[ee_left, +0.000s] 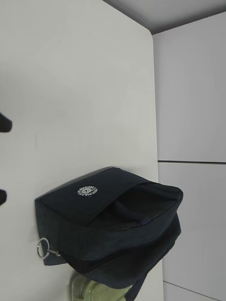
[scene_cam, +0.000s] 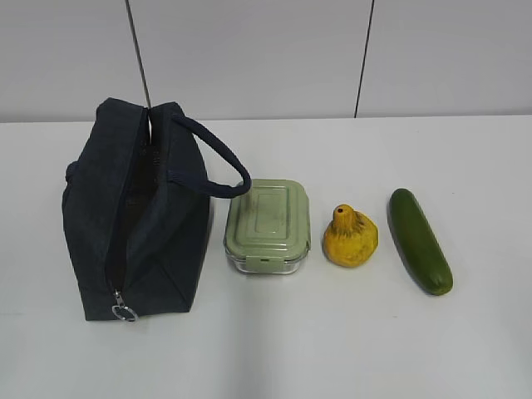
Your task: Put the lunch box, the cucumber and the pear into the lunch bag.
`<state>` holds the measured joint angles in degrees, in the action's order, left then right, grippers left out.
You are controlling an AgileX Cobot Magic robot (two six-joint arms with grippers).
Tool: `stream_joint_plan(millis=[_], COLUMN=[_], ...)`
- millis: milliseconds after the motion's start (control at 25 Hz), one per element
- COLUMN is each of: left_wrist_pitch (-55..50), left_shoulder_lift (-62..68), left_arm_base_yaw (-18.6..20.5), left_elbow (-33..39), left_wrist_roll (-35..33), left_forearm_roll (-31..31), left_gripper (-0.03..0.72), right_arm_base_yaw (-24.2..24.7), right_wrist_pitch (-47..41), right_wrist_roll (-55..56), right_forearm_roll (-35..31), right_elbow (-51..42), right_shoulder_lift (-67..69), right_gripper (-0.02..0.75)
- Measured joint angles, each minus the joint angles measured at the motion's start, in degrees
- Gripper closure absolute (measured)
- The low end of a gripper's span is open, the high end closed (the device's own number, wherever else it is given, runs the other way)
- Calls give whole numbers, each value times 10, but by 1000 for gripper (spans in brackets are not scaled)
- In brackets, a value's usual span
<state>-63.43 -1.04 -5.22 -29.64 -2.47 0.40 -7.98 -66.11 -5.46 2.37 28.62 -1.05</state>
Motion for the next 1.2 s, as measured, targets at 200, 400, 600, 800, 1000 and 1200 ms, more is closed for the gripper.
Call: stream_joint_plan(millis=[200, 400, 600, 800, 1000, 1200], left_wrist_pitch=[0, 0, 0, 0, 0, 1], left_shoulder_lift=[0, 0, 0, 0, 0, 5], left_arm_base_yaw=[0, 0, 0, 0, 0, 0], left_elbow=[0, 0, 0, 0, 0, -4], left_wrist_roll=[0, 0, 0, 0, 0, 0], left_forearm_roll=[0, 0, 0, 0, -1, -11], left_gripper=[452, 452, 452, 452, 452, 452], right_arm_base_yaw=[0, 0, 0, 0, 0, 0], right_wrist_pitch=[0, 0, 0, 0, 0, 7], right_wrist_roll=[0, 0, 0, 0, 0, 0], right_forearm_roll=[0, 0, 0, 0, 0, 0], right_elbow=[0, 0, 0, 0, 0, 3], right_shoulder_lift=[0, 0, 0, 0, 0, 0], right_gripper=[364, 364, 364, 364, 364, 377])
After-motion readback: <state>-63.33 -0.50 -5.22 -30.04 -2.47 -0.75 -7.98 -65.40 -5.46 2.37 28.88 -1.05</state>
